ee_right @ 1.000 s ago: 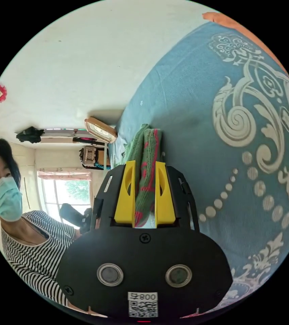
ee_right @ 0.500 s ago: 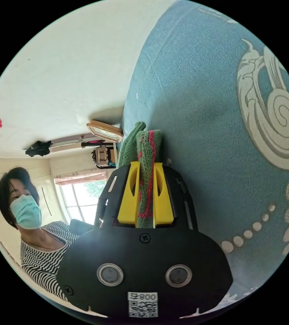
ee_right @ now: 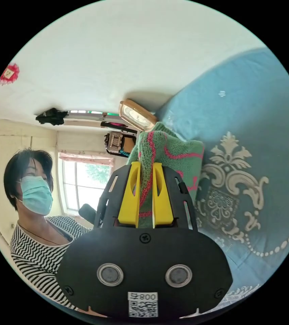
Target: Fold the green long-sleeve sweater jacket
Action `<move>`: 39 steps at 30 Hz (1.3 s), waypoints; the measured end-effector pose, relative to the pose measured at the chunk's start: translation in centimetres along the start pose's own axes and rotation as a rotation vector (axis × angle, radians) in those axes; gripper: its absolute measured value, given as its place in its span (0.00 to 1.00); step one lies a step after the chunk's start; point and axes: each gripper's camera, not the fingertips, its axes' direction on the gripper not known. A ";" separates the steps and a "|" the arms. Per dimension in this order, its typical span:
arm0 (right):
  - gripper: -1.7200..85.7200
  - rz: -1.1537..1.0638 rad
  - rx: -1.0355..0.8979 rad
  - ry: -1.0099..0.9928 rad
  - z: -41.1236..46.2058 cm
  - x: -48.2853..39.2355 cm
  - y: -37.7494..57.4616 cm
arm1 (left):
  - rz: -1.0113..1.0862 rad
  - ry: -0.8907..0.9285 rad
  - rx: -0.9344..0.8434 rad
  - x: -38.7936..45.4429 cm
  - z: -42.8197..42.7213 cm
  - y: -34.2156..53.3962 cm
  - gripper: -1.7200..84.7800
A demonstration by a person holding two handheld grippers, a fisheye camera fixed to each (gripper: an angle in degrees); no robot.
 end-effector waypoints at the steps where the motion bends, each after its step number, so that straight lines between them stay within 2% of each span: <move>1: 0.09 -0.014 -0.012 0.002 1.3 -0.9 -0.4 | -0.028 -0.003 0.024 -1.6 -2.5 1.8 0.06; 7: 0.09 -0.096 -0.124 0.059 15.9 -8.1 -3.4 | -0.240 -0.069 0.152 -10.4 -13.1 14.6 0.07; 11: 0.09 -0.107 -0.218 0.123 26.2 -10.5 -4.0 | -0.414 -0.095 0.210 -16.0 -16.0 24.4 0.07; 18: 0.10 -0.097 -0.431 0.292 40.0 -12.3 -3.1 | -0.764 0.135 0.332 -24.3 -15.1 43.7 0.08; 24: 0.12 -0.175 -0.454 0.388 45.5 -16.5 -2.6 | -0.910 0.344 0.523 -27.5 -14.3 54.7 0.09; 30: 0.12 -0.297 -0.466 0.458 49.2 -21.5 -1.8 | -1.000 0.307 0.499 -28.9 -14.7 60.0 0.09; 35: 0.08 -0.364 -0.397 0.402 47.3 -25.0 -0.4 | -1.035 0.325 0.523 -29.4 -14.8 63.6 0.08; 37: 0.07 -0.392 -0.418 0.373 47.0 -25.8 0.9 | -1.032 0.331 0.529 -29.1 -15.1 64.8 0.08; 39: 0.04 -0.408 -0.532 0.370 48.5 -25.7 3.3 | -1.037 0.330 0.533 -28.8 -15.5 65.9 0.08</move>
